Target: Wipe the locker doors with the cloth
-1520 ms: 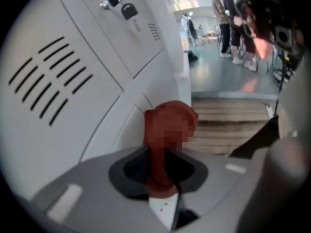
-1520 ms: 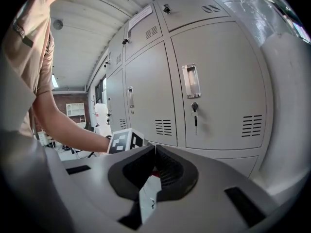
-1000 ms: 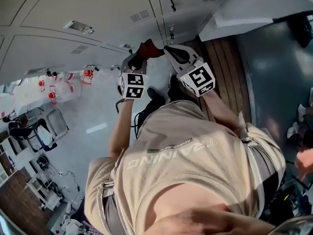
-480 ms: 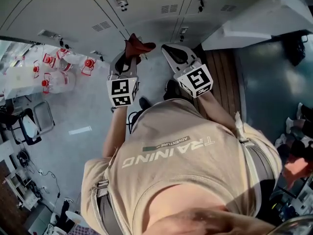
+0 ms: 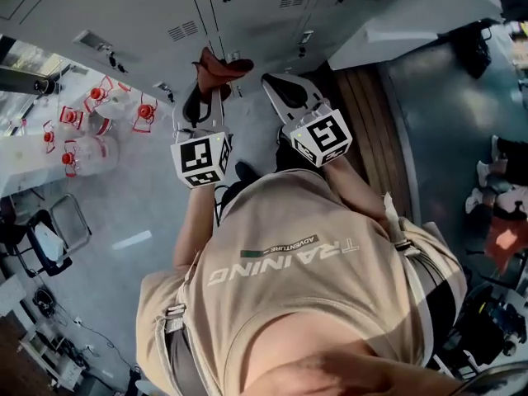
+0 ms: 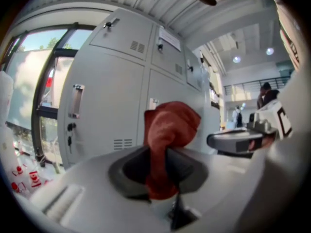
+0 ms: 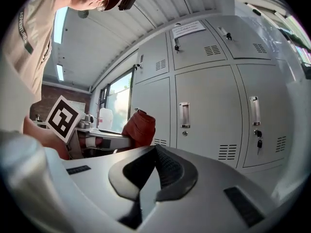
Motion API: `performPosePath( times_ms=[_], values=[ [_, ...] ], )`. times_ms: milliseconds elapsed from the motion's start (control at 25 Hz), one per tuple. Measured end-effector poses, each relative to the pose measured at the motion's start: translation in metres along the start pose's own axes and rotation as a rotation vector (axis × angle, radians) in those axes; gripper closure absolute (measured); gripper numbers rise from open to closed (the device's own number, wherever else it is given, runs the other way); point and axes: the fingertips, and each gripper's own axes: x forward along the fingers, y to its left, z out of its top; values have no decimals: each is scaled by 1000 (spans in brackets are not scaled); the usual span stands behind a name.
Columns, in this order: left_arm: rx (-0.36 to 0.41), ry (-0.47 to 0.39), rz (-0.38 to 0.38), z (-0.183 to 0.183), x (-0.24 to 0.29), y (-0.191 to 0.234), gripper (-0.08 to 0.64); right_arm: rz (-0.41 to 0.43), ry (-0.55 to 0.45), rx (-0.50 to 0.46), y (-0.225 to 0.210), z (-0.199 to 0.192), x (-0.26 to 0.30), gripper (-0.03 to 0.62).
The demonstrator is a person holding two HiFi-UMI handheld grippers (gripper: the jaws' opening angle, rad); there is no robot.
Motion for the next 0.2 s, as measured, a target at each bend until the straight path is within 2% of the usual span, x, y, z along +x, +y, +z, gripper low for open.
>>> performPosePath(
  times_ms=[200],
  values=[
    [23, -15, -19, -15, -15, 33, 476, -11, -7, -8, 40, -4, 13, 578]
  ],
)
